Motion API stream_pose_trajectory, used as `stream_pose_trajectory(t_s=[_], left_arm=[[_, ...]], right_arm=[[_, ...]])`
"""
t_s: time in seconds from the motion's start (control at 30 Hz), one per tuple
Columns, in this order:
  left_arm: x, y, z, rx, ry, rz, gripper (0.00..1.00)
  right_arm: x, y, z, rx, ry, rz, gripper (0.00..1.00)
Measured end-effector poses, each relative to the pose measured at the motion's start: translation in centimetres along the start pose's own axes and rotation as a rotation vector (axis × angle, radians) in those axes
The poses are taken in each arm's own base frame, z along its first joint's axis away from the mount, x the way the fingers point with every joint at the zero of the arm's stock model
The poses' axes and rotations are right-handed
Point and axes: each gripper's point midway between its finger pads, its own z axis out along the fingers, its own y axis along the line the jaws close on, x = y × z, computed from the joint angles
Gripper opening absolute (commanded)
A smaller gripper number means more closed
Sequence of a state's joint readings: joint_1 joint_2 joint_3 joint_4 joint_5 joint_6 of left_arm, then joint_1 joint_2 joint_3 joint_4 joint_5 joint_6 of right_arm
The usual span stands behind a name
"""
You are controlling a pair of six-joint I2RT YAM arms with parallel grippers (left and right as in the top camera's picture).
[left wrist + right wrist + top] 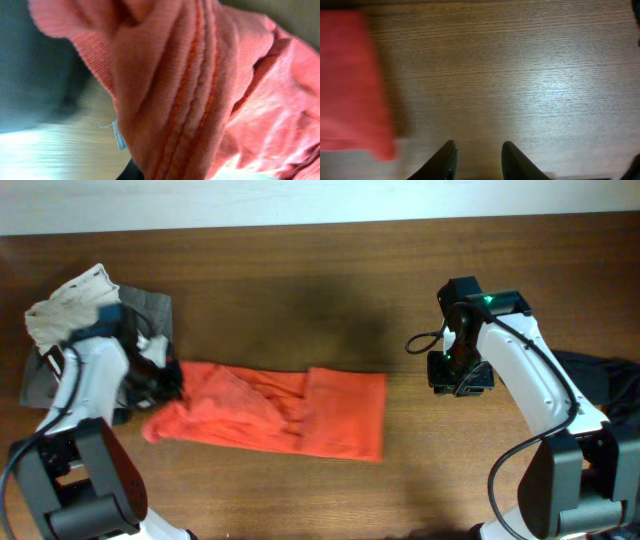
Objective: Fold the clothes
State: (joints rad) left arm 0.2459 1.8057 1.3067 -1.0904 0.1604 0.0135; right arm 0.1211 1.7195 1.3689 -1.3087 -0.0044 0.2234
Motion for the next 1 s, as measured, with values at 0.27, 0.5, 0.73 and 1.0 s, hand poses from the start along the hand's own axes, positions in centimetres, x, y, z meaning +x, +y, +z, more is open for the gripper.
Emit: stream_pose_trajectory(t_s=[0.27,0.5,0.73,1.0], left_arm=[[-3.4,-1.1,-6.8,-0.070,-0.115,0.038,0.09],[0.2,-10.5,-5.6,-0.049,-0.020,0.305,0.09],[5.2,-19.5,-4.1,-0.023,0.023,0.580,0.11],[10.5,-23.8,-1.9,-0.050,0.097,0.760,0.11]], right_arm=[[-0.1,-0.6,0.0,0.032,-0.007,0.000,0.34],[0.0,-1.9,0.0,0.041,0.007,0.037,0.34],[0.3,-4.3,0.0,0.044,0.033,0.114,0.34],[0.5,-4.9,0.0,0.044,0.044,0.111,0.34]])
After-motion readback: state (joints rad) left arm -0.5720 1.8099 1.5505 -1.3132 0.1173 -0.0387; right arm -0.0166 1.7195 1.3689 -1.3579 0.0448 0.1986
